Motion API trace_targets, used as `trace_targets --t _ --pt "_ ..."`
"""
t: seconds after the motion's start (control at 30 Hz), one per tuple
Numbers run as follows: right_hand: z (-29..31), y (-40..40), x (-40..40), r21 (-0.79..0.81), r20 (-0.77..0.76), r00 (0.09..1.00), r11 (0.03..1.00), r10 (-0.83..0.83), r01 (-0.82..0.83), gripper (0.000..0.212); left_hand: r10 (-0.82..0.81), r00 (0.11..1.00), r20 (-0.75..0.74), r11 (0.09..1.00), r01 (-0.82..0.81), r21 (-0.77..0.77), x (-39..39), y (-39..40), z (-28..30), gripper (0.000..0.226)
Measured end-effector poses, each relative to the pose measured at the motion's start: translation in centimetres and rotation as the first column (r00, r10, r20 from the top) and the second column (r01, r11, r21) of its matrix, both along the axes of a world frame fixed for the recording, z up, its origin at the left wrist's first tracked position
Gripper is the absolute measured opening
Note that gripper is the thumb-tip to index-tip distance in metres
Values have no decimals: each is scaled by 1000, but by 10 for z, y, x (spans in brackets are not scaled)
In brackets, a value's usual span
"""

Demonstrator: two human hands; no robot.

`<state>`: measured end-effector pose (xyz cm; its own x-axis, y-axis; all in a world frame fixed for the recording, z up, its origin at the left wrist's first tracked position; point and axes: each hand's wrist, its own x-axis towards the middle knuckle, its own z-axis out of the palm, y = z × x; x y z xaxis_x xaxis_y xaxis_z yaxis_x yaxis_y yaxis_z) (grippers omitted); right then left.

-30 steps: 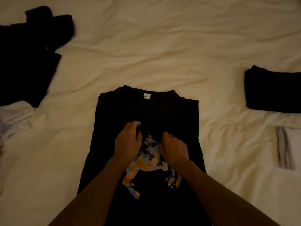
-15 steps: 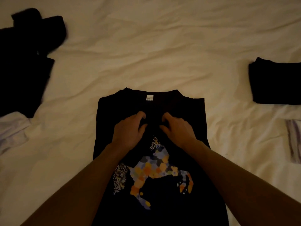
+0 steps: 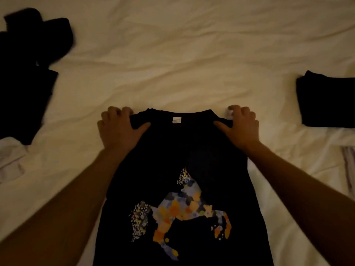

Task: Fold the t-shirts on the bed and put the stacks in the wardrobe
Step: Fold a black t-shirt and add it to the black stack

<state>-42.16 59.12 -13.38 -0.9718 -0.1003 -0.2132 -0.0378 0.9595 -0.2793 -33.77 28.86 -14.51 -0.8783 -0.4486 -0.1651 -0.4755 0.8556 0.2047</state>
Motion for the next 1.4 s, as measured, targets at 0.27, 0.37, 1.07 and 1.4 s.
trace_targets --t 0.27,0.37,1.07,1.4 --pt "-7 14 -40 -208 134 977 968 169 -139 16 -174 982 -76 848 188 495 -37 -30 1 25" --pt "-2 17 -59 -196 0 992 972 128 -125 18 -181 962 -204 886 250 391 -59 -23 5 23" --pt "-45 -21 79 199 -197 882 899 427 -390 34 120 958 -259 937 -23 349 -71 -31 -28 14" --pt "-41 -13 90 197 -114 908 905 403 -377 50 -131 862 -489 977 195 82 3 33 -6 48"
